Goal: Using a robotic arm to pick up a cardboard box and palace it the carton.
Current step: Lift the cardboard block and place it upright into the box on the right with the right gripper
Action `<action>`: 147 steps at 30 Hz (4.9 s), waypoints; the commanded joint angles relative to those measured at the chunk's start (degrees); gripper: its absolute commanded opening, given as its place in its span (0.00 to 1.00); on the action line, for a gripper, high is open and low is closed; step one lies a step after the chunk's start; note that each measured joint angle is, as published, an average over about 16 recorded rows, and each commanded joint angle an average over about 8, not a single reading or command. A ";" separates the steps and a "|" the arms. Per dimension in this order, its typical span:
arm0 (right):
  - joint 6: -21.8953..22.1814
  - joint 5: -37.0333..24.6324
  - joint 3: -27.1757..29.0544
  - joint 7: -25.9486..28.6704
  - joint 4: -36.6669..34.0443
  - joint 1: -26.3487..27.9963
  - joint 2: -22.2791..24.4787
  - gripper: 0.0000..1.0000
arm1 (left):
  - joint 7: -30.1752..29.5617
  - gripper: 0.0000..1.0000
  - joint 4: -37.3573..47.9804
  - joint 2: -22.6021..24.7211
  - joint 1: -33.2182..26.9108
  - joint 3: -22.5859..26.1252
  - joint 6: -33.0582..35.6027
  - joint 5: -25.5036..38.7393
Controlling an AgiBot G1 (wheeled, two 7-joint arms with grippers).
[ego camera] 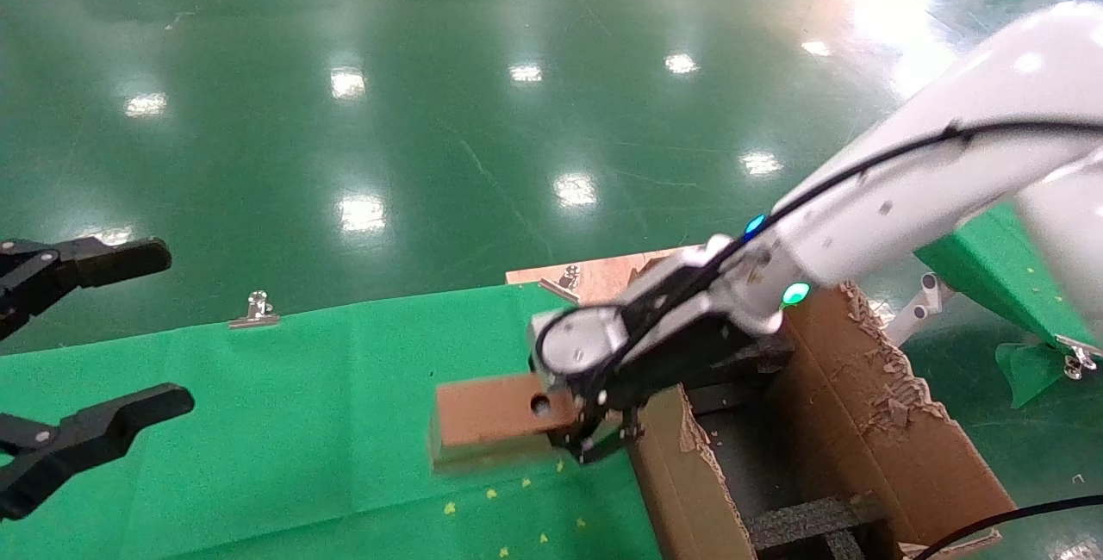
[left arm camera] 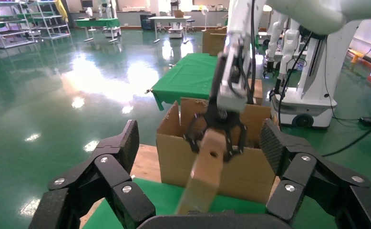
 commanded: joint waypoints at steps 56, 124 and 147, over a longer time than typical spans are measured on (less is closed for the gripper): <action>-0.81 20.39 -62.35 -11.10 -20.41 54.80 26.19 0.00 | 0.00 1.00 0.00 0.00 0.00 0.00 0.00 0.00; 38.90 24.44 -76.09 44.89 -8.05 37.79 36.33 0.00 | 0.00 1.00 0.04 -0.02 0.03 0.00 -0.03 -0.02; 52.00 34.30 -77.08 41.48 -13.20 21.00 28.28 0.00 | 0.00 1.00 0.04 -0.02 0.03 0.00 -0.03 -0.02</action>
